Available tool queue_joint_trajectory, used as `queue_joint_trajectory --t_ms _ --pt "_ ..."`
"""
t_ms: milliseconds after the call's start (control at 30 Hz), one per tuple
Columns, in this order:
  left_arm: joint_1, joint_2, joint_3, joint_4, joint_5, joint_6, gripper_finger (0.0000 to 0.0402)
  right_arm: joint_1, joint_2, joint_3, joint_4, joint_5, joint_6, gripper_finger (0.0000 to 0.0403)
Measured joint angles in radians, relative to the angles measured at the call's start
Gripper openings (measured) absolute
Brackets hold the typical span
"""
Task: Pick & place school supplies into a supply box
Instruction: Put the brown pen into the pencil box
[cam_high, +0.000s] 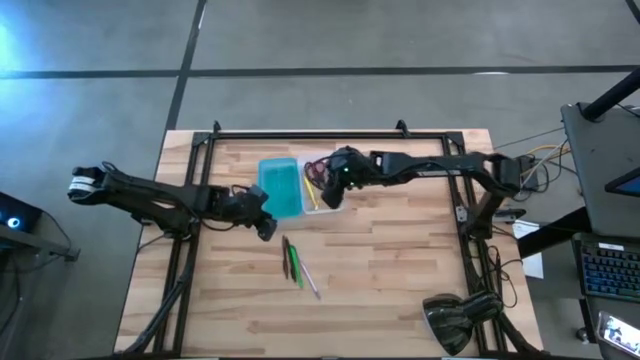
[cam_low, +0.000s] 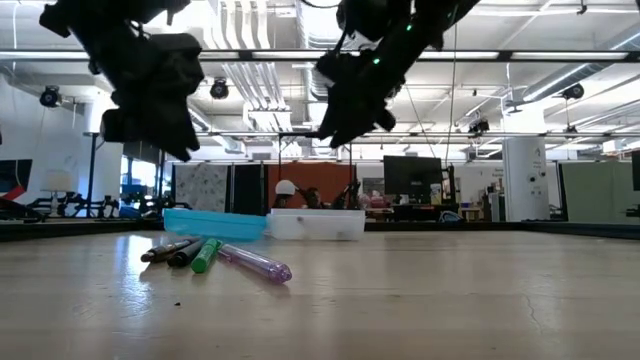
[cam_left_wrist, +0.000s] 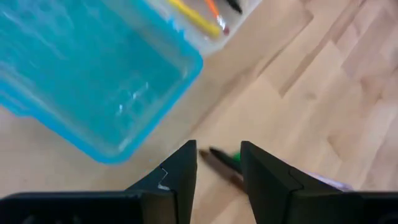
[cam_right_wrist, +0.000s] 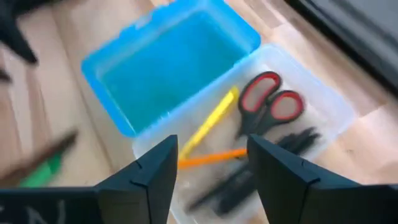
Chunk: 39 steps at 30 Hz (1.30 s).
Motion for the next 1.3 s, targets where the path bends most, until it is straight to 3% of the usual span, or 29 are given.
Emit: queue_joint_trajectory --t_ms 100,200,433,600,867,1000,1300 --pt "-0.018 0.000 -0.043 0.037 0.027 -0.047 0.0108 0.051 -0.038 0.000 -0.094 0.008 -0.119 0.0189" --pt "-0.044 0.000 -0.084 0.097 0.041 -0.148 0.0108 0.103 -0.046 -0.001 -0.190 0.035 -0.105 0.0187" --pt "-0.136 0.044 -0.112 0.143 0.023 -0.458 0.0108 0.162 -0.024 -0.005 -0.321 0.164 0.262 0.0187" --pt "-0.196 0.171 -0.058 0.131 -0.011 -0.530 0.0108 0.178 -0.025 -0.013 -0.381 0.190 0.509 0.0189" --pt "-0.239 0.347 0.018 0.099 -0.015 -0.555 0.0108 0.205 -0.026 -0.014 -0.602 0.199 0.748 0.0189" --pt "-0.244 0.351 0.023 0.098 -0.014 -0.602 0.0108 0.211 -0.029 -0.015 -0.653 0.213 0.730 0.0189" --pt "-0.242 0.379 0.053 0.100 -0.032 -0.702 0.0108 0.166 -0.035 -0.087 -0.644 0.193 0.410 0.0182"
